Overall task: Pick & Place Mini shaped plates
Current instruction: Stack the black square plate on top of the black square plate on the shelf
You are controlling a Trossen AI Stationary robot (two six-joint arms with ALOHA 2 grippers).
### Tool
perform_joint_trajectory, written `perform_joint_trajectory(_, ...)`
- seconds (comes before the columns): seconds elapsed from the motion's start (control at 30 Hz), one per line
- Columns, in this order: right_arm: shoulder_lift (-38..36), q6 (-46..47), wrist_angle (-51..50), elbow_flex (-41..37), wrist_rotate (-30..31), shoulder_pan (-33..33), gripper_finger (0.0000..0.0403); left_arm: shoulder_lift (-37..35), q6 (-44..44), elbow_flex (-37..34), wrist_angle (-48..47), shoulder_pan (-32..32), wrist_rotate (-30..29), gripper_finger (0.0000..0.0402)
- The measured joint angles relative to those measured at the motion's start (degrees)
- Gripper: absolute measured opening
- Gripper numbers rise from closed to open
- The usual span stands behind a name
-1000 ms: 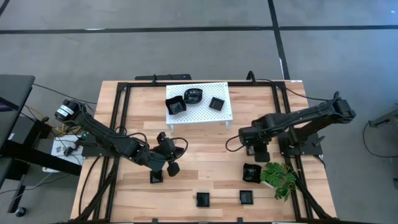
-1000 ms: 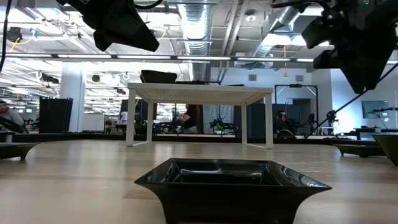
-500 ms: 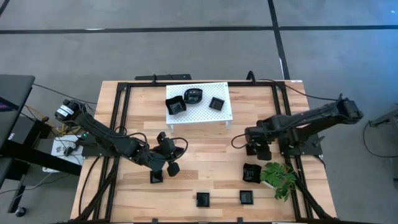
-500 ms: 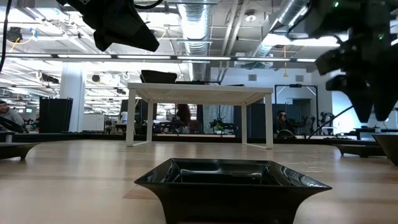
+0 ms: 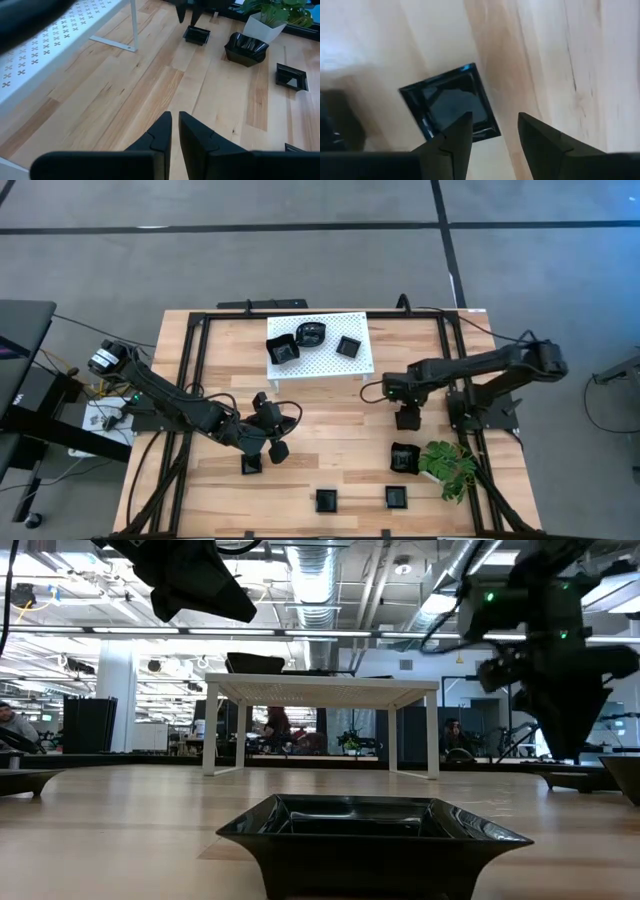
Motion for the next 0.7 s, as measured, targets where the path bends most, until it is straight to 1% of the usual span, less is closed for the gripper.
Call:
perform_joint_trajectory(0.23,6.4,-1.0,0.7,0.0,0.0,0.0,0.015,0.0,0.0,0.0,0.1,0.0,0.0,0.0035)
perform_joint_trajectory(0.4,8.8,-1.1,0.6,0.1,-0.2,0.0,0.0134,0.0,0.2,0.0,0.1,0.0,0.0,0.0035)
perform_joint_trajectory(0.5,9.2,-1.1,0.7,0.2,-0.5,0.0,0.011,0.0,0.2,0.0,0.2,0.0,0.0,0.0035)
perform_joint_trajectory(0.7,7.8,-1.2,0.7,0.5,-1.7,0.0,0.0043,0.0,0.2,0.0,0.2,0.0,0.0,0.0035)
